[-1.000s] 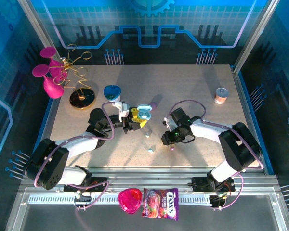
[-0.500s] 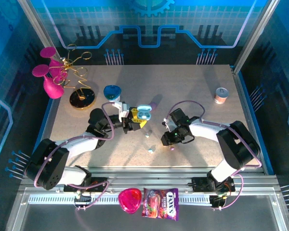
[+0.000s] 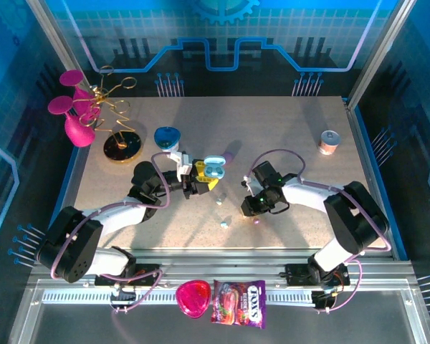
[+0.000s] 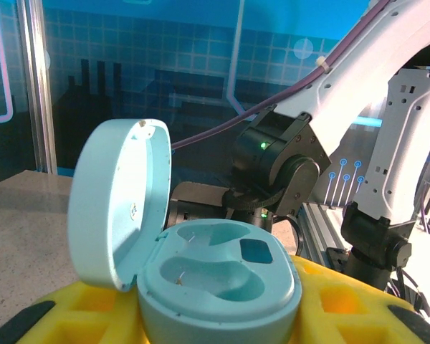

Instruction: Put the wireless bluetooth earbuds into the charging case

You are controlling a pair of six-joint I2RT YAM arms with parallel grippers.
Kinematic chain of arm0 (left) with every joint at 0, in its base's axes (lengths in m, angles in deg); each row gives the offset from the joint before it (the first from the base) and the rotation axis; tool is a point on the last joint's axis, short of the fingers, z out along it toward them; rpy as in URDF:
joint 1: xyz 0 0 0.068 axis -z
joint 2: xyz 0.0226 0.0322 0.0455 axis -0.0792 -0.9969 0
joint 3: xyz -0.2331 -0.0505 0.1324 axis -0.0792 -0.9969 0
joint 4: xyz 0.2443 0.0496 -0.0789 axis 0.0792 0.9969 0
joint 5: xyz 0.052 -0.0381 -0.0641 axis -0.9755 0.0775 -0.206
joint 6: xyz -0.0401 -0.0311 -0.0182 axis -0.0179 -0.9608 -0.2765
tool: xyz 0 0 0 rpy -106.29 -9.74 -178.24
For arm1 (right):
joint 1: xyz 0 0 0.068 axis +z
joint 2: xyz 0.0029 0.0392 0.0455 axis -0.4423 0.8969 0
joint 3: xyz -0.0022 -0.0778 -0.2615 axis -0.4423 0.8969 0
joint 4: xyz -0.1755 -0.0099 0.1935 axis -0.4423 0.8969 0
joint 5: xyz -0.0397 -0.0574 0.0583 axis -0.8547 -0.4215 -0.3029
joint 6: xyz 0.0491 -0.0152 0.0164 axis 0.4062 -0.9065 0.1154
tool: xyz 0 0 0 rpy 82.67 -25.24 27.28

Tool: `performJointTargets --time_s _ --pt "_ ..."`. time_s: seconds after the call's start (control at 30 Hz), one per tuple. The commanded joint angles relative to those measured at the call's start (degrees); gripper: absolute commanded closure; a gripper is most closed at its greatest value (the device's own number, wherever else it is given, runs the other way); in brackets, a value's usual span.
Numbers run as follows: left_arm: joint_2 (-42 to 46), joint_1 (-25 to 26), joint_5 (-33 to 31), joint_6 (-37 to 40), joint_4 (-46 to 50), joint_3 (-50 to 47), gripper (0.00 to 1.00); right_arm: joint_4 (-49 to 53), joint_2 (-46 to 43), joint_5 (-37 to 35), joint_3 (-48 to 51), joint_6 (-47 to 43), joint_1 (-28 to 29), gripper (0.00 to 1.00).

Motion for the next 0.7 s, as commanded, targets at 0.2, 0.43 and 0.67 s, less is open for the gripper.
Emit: performJointTargets --time_s 0.2,0.43,0.67 --pt "-1.35 -0.39 -2.05 3.27 -0.18 0.38 0.63 9.49 -9.95 -11.19 -4.01 -0.47 1.47 0.84" --pt "-4.39 -0.35 -4.08 3.44 -0.19 1.13 0.63 18.32 -15.65 -21.66 -12.6 -1.92 4.55 0.84" --pt "-6.01 -0.41 -6.0 3.31 0.61 1.83 0.63 24.12 -18.68 -30.17 -23.01 -3.82 10.4 0.84"
